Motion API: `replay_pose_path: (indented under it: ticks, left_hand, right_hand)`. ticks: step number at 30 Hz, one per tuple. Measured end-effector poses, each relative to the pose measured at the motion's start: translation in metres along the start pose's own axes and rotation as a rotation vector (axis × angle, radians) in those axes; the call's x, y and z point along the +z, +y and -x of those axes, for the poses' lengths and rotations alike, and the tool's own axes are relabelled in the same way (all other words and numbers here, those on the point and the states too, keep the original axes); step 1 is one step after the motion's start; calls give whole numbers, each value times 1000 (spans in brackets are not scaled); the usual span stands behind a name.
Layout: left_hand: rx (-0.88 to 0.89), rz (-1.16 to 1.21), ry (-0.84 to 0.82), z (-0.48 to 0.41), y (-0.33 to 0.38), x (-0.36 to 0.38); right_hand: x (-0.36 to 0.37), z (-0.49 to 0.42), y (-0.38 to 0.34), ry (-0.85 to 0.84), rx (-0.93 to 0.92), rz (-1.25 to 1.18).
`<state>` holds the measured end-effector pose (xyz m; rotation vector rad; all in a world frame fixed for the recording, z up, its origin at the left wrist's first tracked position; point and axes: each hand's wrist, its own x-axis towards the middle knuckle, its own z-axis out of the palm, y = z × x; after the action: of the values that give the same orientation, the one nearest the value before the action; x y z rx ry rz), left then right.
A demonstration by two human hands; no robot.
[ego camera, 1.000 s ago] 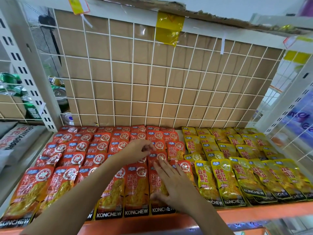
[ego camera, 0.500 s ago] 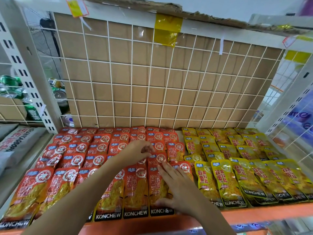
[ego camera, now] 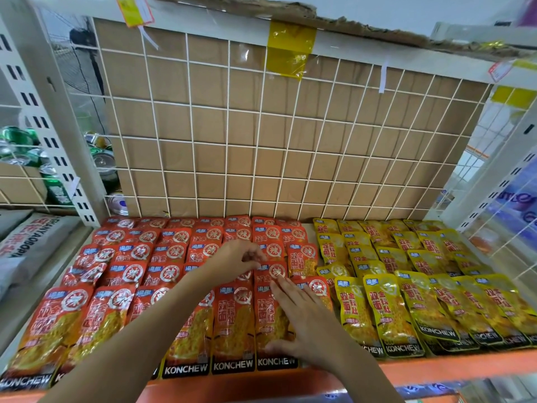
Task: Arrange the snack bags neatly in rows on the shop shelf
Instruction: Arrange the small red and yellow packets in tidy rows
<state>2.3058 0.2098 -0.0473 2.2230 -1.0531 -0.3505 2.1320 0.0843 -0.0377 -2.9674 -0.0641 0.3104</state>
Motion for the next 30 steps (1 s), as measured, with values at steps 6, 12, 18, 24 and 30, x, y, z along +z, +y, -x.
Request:
replay_pose_path:
  ticks: [6, 12, 18, 24, 30]
  left_hand:
    - [22, -11, -23, -1, -1, -2]
    - [-2, -54, 203, -7, -1, -15]
    - [-39, -202, 117, -12, -9, -17]
    - [-58, -331, 12, -18, -5, -12]
    - [-62, -337, 24, -19, -6, -8]
  right_hand:
    - [0, -1, 2, 0, -4, -5]
    - [-4, -11, 10, 55, 39, -74]
    - [-17, -27, 31, 143, 143, -144]
    - [-26, -40, 60, 202, 222, -174]
    - [-27, -46, 67, 182, 245, -199]
